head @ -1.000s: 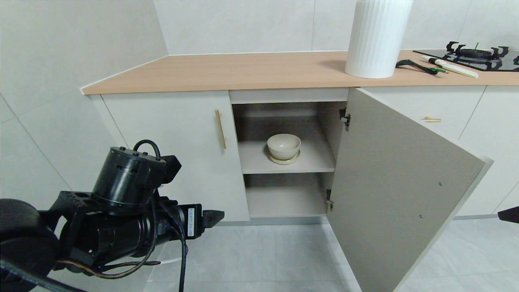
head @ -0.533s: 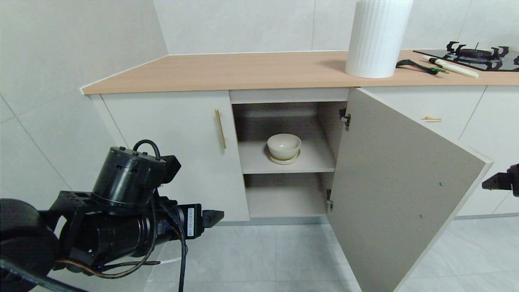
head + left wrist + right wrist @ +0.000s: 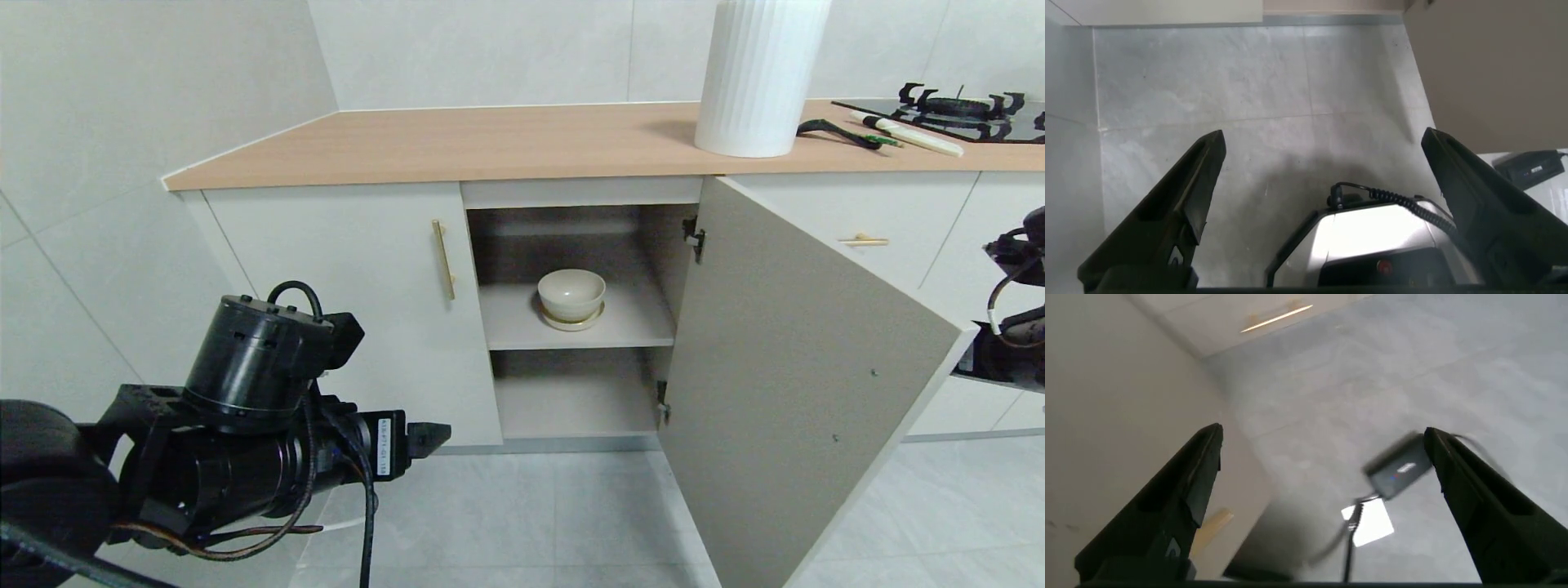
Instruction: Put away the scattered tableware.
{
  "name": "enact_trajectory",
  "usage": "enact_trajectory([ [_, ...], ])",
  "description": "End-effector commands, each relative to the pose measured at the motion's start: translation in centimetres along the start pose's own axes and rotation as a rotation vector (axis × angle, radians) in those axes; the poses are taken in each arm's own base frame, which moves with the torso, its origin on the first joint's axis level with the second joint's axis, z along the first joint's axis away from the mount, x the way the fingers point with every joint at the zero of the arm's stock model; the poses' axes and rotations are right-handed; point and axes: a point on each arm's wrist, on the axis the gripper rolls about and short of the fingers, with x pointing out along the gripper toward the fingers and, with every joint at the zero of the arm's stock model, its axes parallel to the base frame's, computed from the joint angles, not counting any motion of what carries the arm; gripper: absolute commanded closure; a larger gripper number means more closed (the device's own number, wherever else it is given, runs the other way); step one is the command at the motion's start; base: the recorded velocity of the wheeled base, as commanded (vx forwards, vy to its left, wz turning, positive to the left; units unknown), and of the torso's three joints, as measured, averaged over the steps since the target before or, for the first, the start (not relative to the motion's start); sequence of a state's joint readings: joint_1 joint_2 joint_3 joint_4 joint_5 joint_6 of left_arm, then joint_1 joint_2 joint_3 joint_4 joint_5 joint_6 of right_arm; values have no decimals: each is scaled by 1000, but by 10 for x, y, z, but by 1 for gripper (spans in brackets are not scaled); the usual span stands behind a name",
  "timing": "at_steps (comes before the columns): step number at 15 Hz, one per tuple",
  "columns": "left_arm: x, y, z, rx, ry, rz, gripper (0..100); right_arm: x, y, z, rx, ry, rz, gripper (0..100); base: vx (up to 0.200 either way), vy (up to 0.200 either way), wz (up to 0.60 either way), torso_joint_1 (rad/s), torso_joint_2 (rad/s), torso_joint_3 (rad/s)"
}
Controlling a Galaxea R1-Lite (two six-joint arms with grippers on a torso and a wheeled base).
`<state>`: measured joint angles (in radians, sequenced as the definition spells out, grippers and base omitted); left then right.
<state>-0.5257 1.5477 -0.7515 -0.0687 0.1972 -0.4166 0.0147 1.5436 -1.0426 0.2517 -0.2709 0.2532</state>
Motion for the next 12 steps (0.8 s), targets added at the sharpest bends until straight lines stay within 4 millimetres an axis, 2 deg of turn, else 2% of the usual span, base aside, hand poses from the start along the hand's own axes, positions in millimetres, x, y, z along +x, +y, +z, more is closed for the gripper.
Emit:
enact_trajectory([
  [1, 0, 0, 0, 0, 0, 0, 0, 2, 15, -6, -20, 23, 40, 0, 0, 0, 0, 0, 0, 0],
  [12, -1, 0, 1, -3, -7, -3, 0, -8, 82, -44, -116, 40, 246, 0, 0, 0, 0, 0, 0, 0],
])
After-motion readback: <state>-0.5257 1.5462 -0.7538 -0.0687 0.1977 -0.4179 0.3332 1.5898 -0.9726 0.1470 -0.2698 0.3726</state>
